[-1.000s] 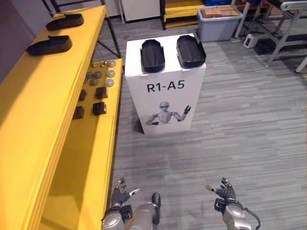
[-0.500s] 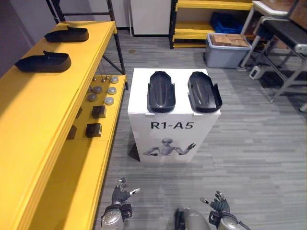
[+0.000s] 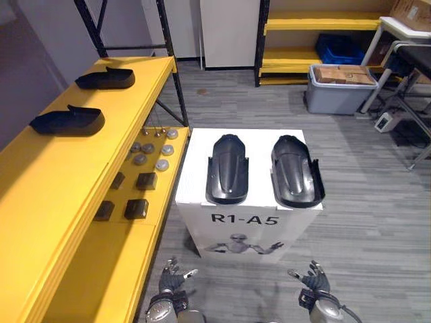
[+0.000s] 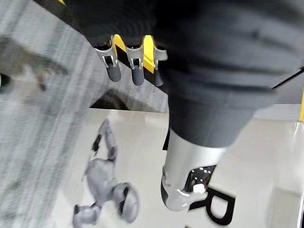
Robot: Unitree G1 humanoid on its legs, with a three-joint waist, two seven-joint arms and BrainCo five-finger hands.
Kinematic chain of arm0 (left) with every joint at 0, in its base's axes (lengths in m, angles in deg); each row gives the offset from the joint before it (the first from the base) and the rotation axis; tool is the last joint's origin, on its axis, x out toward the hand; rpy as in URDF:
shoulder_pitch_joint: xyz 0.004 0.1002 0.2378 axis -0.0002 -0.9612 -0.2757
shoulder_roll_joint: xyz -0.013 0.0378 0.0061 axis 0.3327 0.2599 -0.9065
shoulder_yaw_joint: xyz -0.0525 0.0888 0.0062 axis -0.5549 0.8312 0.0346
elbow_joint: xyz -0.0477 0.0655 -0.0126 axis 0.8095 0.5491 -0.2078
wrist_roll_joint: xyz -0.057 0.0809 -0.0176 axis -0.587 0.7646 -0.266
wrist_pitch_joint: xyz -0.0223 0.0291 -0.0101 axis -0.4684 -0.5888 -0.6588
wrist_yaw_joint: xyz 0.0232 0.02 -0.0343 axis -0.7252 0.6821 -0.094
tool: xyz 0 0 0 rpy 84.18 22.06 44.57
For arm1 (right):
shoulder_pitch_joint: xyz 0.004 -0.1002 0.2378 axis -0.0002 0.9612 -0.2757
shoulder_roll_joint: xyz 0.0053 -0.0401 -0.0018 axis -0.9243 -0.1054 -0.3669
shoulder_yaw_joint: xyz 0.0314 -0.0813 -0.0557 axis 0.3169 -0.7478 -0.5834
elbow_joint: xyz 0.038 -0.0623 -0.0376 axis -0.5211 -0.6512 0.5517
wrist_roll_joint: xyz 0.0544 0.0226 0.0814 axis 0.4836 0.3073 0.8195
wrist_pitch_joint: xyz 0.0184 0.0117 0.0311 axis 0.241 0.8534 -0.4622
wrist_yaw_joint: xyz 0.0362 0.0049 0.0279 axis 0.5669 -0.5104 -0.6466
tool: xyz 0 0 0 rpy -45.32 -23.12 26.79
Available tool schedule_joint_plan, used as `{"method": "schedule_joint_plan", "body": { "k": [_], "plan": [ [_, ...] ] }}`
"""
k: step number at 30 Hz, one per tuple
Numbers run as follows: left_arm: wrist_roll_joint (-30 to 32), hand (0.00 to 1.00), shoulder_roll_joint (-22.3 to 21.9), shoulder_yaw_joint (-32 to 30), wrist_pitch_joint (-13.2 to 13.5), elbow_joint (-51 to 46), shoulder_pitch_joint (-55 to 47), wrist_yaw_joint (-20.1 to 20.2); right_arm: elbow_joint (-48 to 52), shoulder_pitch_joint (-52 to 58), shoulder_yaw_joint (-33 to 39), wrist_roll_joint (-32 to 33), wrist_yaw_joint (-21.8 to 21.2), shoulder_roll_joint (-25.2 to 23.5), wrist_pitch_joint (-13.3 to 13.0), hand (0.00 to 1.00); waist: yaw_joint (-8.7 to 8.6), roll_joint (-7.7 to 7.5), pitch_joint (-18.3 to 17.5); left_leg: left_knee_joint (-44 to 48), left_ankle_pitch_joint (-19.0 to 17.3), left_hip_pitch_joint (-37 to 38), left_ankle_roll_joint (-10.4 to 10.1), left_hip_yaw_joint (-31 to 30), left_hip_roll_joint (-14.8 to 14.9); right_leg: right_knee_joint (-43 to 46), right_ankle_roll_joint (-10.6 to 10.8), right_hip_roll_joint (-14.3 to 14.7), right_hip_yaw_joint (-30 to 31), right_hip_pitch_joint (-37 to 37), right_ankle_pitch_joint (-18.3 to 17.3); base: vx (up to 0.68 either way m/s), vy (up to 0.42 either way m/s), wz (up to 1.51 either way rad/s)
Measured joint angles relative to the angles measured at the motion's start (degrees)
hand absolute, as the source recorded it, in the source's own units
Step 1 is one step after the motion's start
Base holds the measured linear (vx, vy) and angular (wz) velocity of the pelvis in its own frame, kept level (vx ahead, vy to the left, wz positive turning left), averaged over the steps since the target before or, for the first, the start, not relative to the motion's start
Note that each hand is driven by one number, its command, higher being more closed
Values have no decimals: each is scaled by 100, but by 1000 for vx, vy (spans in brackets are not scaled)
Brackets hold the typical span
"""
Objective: Walk over and take plastic housings, then place them on the shelf
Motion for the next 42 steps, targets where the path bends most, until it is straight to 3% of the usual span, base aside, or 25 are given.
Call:
{"method": "schedule_joint_plan", "body": {
  "k": [2,8,13,17,21,27,32,42],
  "plan": [
    [6,0,103,-3,0,-10,-21,4,-8,94,161,2,32,-16,-3,0,1,-115,-27,-302,69,188,104,95,-190,-1,100,-198,53,17,-64,124,120,-1],
    [66,0,412,-6,-4,0,-170,12,-5,40,832,24,169,95,-4,0,-13,-160,-96,-951,222,598,196,382,-352,-181,175,-293,343,51,-34,77,53,-21],
    [74,0,432,5,-5,-6,-312,40,646,61,1461,25,370,738,11,0,-183,-189,-205,-1308,350,679,195,408,-357,-250,186,-248,419,-22,-15,59,4,-7],
    [74,0,455,98,-2,-24,-528,61,1552,55,1519,20,507,1227,7,0,-235,-210,-326,-1504,363,829,193,514,-361,-250,195,-228,660,-39,-5,45,31,-18],
    [74,0,509,234,3,-25,-565,168,2284,-296,1433,-28,561,1315,-14,0,-294,-231,-385,-1721,497,824,224,529,-381,-250,188,-224,700,-142,66,-4,20,-3],
    [74,0,512,284,10,-27,-682,197,2936,-737,588,-417,570,1367,-128,0,-265,-254,-398,-1851,613,828,285,499,-447,-265,205,-263,822,-209,156,-39,28,3],
    [75,0,545,459,12,-25,-712,272,2849,-864,154,-880,489,1372,-129,0,-148,-274,-396,-2015,780,800,317,449,-513,-330,232,-309,818,-261,172,-58,12,6],
    [75,0,558,658,12,119,-781,277,1710,-1599,-417,-1445,459,1388,113,0,-123,-285,-382,-2044,878,696,341,206,-549,-449,246,-329,658,-219,172,-44,-6,11]
  ]
}}
